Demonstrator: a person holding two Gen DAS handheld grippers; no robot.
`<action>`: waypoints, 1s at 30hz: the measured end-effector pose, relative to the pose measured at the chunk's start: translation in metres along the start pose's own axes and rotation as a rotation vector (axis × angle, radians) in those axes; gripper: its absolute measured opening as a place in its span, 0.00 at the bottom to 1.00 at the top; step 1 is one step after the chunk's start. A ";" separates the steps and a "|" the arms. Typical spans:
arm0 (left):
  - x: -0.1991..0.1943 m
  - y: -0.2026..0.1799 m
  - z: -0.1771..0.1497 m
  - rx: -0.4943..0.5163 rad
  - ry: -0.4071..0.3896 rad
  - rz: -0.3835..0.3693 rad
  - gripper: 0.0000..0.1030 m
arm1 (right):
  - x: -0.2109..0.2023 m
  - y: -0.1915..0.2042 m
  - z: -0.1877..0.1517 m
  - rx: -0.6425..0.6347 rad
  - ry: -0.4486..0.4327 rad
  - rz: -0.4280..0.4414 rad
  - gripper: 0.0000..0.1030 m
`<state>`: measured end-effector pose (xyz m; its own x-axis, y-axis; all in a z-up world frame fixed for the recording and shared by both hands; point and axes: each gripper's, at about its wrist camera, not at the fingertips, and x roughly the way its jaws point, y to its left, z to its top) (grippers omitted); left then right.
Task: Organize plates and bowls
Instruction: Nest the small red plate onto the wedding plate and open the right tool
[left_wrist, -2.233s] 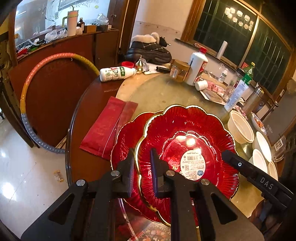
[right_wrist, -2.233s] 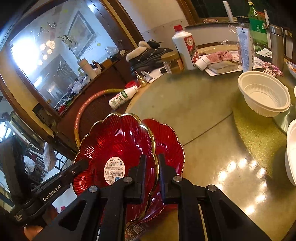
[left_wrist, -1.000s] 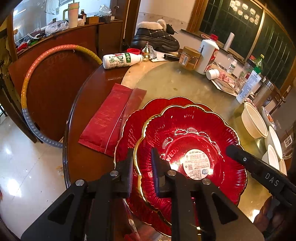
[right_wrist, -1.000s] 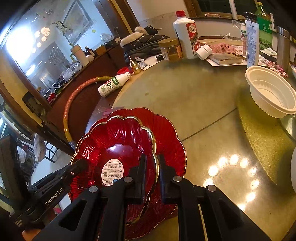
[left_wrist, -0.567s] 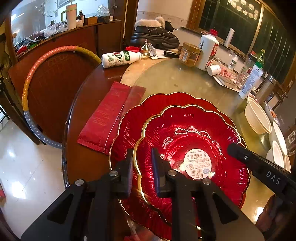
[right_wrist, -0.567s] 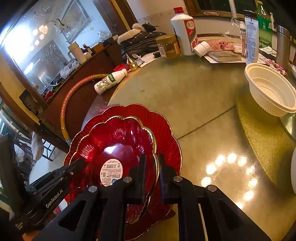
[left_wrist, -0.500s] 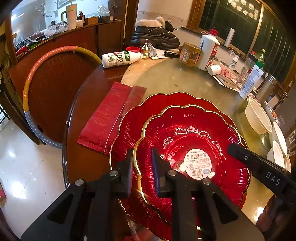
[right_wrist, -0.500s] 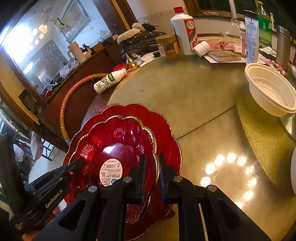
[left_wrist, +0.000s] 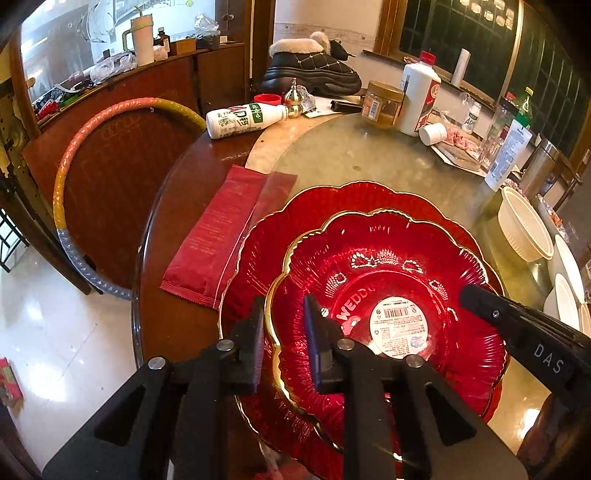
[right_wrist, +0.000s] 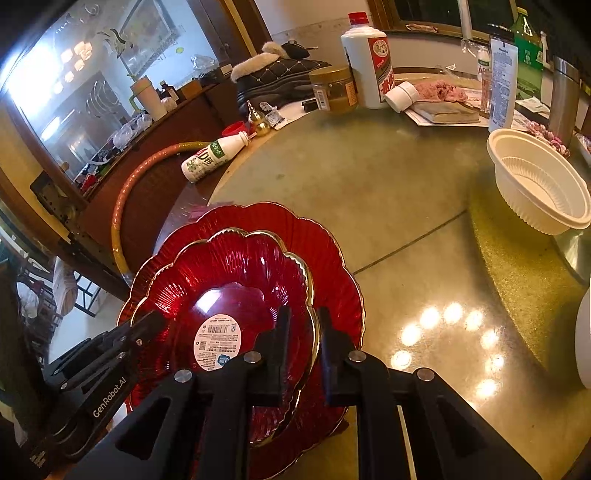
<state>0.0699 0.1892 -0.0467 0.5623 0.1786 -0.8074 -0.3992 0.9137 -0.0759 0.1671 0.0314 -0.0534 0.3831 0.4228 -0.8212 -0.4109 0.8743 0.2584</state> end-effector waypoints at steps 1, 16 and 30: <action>0.000 -0.001 0.000 0.003 0.000 0.004 0.17 | 0.000 0.001 0.000 -0.005 0.002 -0.006 0.13; 0.004 -0.006 0.004 0.031 0.015 0.047 0.19 | 0.002 0.010 0.002 -0.054 0.011 -0.069 0.16; -0.021 0.006 0.012 -0.070 -0.060 0.033 0.46 | -0.017 0.015 0.003 -0.076 -0.063 -0.090 0.25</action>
<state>0.0645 0.1950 -0.0227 0.5894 0.2316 -0.7739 -0.4666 0.8797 -0.0922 0.1571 0.0384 -0.0338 0.4712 0.3597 -0.8054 -0.4330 0.8898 0.1442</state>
